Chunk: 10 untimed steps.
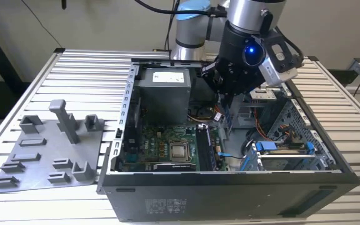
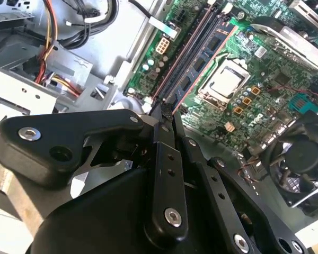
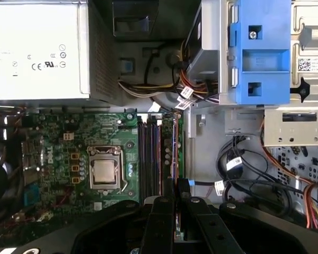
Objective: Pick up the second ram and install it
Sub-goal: 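Insert the second ram into the second slot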
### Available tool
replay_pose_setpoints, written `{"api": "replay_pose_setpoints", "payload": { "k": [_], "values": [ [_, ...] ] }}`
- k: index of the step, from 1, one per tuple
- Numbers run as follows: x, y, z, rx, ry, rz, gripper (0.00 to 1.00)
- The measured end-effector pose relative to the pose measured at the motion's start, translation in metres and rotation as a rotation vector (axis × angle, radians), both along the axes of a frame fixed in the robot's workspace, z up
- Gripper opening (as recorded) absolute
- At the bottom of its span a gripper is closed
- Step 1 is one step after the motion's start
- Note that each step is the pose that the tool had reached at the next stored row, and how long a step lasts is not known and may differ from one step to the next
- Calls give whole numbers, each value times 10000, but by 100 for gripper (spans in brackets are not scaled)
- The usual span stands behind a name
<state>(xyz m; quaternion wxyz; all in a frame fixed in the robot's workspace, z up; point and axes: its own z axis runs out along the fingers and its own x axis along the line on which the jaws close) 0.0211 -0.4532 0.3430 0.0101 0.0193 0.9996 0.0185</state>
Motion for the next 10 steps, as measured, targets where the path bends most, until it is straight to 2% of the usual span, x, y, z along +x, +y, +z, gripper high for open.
{"api": "replay_pose_setpoints", "payload": {
  "k": [10],
  "values": [
    [3,0,-75,-1,0,3,14]
  ]
}}
